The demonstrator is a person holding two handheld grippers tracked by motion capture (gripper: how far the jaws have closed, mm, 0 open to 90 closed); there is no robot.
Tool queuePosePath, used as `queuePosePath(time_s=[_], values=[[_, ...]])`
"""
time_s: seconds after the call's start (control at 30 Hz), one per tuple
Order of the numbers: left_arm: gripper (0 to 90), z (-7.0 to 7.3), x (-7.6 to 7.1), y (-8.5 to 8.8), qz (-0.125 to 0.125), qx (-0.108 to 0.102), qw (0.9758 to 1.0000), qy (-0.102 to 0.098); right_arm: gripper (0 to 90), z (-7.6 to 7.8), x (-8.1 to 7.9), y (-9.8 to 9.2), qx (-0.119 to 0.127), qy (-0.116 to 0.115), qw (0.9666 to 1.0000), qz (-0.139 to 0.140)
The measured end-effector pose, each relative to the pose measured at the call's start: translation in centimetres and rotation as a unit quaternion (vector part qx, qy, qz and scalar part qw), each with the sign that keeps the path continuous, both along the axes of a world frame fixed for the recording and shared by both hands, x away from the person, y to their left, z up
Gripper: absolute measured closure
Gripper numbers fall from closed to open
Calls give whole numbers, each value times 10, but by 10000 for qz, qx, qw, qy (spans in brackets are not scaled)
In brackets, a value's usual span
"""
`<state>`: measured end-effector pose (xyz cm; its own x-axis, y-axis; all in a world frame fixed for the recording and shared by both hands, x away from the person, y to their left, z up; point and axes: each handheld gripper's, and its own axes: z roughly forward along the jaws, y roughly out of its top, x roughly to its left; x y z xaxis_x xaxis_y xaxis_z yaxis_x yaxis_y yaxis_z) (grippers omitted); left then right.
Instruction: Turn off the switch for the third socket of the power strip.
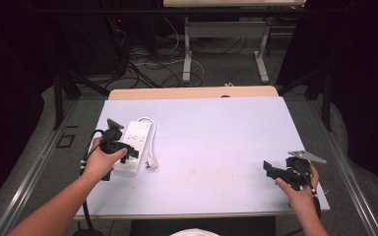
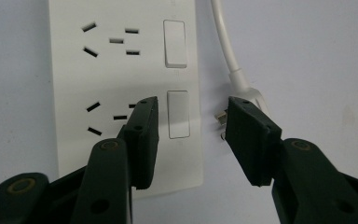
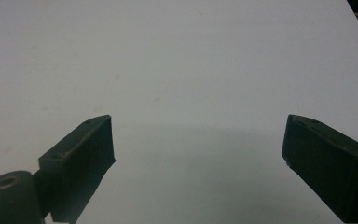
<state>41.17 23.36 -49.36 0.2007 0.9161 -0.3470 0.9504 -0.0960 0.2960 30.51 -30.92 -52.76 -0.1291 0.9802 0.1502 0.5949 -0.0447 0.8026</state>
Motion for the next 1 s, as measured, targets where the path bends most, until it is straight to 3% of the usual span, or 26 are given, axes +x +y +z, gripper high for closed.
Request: queuePosePath(time_s=[0.23,0.3,0.47,0.6,0.73,0.8,0.9,1.0], values=[[399,1,0,1,-17,135,9996,-231,83,0,0,0,-1,7,10000,-10],[370,1,0,1,-39,206,9991,-381,83,0,0,0,-2,8,10000,-10],[298,2,0,1,-209,404,9964,-720,83,0,0,1,9,9,10000,-18],[261,4,0,1,-254,445,9947,-887,83,-1,0,0,-2,0,10000,-19],[225,4,1,1,-511,454,9921,-1053,83,-1,0,1,18,14,10000,-29],[223,2,0,1,-434,467,9896,-1292,84,-1,1,1,17,19,10000,-25],[208,3,2,2,-538,518,9878,-1363,84,-1,0,0,78,69,9999,-25],[208,3,4,3,-467,542,9872,-1427,84,-2,1,1,44,63,10000,14]])
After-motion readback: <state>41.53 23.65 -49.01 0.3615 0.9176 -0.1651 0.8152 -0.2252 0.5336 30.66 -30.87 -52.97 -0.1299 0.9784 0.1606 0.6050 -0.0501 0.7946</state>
